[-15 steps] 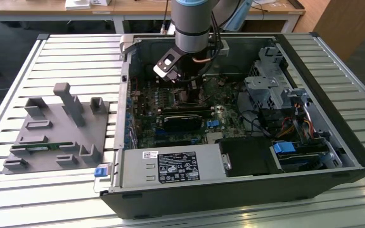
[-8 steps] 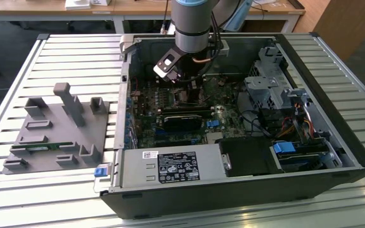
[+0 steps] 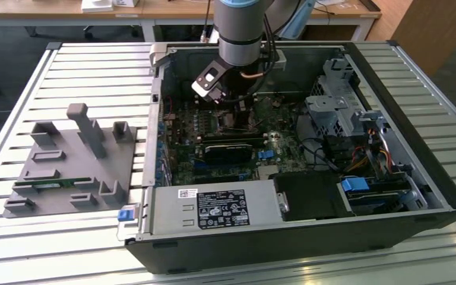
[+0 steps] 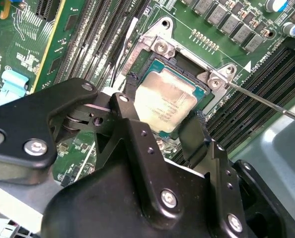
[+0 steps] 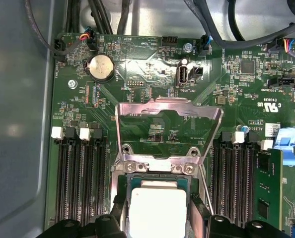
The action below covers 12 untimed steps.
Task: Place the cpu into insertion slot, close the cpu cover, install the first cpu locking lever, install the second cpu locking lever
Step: 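Place the cpu into insertion slot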
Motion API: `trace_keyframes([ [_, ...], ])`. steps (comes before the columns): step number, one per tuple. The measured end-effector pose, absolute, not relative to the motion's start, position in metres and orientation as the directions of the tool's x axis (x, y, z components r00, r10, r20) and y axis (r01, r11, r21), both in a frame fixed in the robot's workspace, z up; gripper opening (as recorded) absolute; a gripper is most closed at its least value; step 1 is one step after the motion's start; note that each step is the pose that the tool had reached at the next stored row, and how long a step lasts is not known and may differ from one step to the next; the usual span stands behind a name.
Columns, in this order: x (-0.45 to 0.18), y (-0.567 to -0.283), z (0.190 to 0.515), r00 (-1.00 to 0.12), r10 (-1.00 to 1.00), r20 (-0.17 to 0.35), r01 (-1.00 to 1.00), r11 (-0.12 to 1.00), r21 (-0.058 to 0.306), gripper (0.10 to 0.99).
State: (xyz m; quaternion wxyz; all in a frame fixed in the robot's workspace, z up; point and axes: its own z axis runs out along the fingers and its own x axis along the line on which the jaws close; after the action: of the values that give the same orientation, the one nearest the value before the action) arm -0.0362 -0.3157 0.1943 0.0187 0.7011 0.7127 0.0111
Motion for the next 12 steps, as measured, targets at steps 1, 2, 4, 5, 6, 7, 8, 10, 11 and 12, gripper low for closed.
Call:
trace_keyframes([
  [1, -0.036, -0.316, 0.195, -0.016, 1.000, -0.011, 0.999, 0.017, 0.042, 0.616],
  [2, -0.036, -0.316, 0.197, -0.016, 1.000, -0.011, 0.999, 0.017, 0.042, 0.616],
  [4, -0.036, -0.316, 0.200, -0.016, 1.000, -0.011, 0.999, 0.017, 0.042, 0.600],
  [5, -0.036, -0.316, 0.202, -0.016, 1.000, -0.011, 0.999, 0.017, 0.042, 0.537],
  [6, -0.036, -0.316, 0.203, -0.016, 1.000, -0.011, 0.999, 0.016, 0.042, 0.537],
  [7, -0.036, -0.316, 0.205, -0.016, 1.000, -0.011, 0.999, 0.016, 0.042, 0.478],
  [8, -0.036, -0.316, 0.206, -0.016, 1.000, -0.011, 0.999, 0.016, 0.042, 0.420],
  [10, -0.036, -0.316, 0.207, -0.015, 1.000, -0.011, 0.999, 0.015, 0.042, 0.361],
  [11, -0.036, -0.316, 0.207, -0.015, 1.000, -0.011, 0.999, 0.015, 0.042, 0.302],
  [12, -0.036, -0.316, 0.207, -0.014, 1.000, -0.011, 0.999, 0.015, 0.042, 0.243],
])
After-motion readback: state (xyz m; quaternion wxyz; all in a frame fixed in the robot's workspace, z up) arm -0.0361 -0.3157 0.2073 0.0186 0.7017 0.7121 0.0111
